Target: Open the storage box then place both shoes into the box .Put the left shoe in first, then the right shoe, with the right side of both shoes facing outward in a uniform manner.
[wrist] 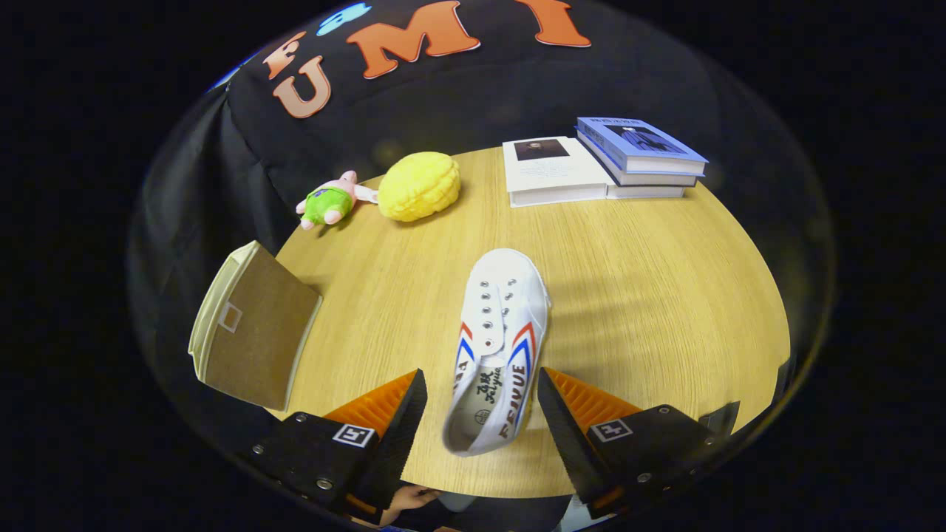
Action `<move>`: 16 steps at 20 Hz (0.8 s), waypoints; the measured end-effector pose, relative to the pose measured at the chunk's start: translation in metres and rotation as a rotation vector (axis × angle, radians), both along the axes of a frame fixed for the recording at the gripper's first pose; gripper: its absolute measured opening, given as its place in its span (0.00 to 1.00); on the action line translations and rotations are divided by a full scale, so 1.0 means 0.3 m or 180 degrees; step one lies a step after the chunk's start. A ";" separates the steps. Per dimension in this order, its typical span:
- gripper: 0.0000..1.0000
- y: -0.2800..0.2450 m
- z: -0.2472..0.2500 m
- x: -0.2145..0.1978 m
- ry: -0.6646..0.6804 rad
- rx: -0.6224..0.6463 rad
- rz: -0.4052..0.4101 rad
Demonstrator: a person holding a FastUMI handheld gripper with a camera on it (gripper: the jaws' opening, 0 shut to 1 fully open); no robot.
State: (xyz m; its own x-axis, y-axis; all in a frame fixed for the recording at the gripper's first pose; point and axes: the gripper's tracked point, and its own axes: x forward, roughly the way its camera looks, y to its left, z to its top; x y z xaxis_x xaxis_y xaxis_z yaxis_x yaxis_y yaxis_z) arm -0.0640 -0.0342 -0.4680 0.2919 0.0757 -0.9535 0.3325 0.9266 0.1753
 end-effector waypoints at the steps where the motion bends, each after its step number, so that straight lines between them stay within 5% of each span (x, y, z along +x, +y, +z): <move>1: 0.87 -0.011 -0.018 -0.011 0.0015 0.0065 -0.0079; 4: 0.81 -0.027 -0.095 0.006 0.0011 0.0136 -0.0222; 8: 0.60 -0.017 -0.164 0.014 0.0073 0.0136 -0.0341; 13: 0.09 -0.009 -0.158 0.021 0.0181 0.0123 -0.0564; 16: 0.06 0.069 -0.094 0.077 -0.0005 0.0289 -0.0517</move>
State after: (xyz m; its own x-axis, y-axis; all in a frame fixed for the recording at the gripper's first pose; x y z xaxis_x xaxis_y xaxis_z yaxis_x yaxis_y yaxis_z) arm -0.0407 -0.0135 -0.4964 0.3086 0.1132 -0.9444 0.4761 0.8412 0.2564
